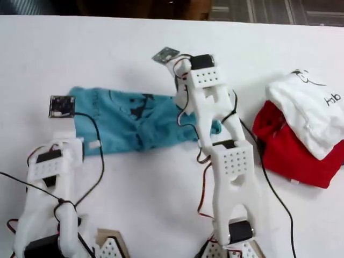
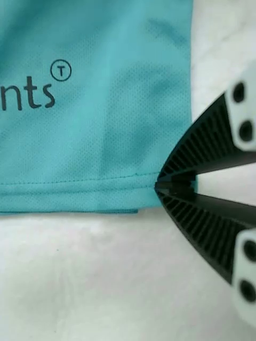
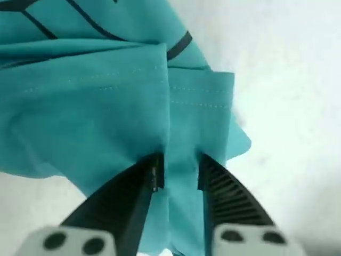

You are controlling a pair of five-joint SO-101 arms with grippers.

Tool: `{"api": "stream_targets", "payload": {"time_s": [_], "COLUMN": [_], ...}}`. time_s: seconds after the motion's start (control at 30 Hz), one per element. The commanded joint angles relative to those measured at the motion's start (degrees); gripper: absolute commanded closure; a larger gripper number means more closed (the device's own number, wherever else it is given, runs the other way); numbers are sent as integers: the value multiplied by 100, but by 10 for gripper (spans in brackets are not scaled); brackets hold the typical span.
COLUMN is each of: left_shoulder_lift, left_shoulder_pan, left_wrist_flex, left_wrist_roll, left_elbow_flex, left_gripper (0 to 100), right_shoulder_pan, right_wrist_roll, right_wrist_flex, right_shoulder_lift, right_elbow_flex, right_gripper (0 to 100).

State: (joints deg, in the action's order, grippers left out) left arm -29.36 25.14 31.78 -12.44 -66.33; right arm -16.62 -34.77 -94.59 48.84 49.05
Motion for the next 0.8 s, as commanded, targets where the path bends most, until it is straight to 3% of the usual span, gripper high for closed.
{"api": "stream_targets", "payload": {"time_s": [0.0,0.3,0.43,0.77], "left_shoulder_lift": [-79,-79,-79,-79], "left_shoulder_pan": [9,9,9,9], "left_wrist_flex": [-70,-70,-70,-70], "left_wrist_roll": [-18,-18,-18,-18], "left_elbow_flex": [31,31,31,31], "left_gripper": [972,972,972,972], "right_shoulder_pan": [-31,-40,-13,13], "right_wrist_roll": [-44,-44,-35,-44], "right_wrist_flex": [13,13,22,-233], "right_shoulder_lift": [31,101,66,4], "right_elbow_flex": [149,176,185,404], "right_gripper": [890,894,989,980]}}
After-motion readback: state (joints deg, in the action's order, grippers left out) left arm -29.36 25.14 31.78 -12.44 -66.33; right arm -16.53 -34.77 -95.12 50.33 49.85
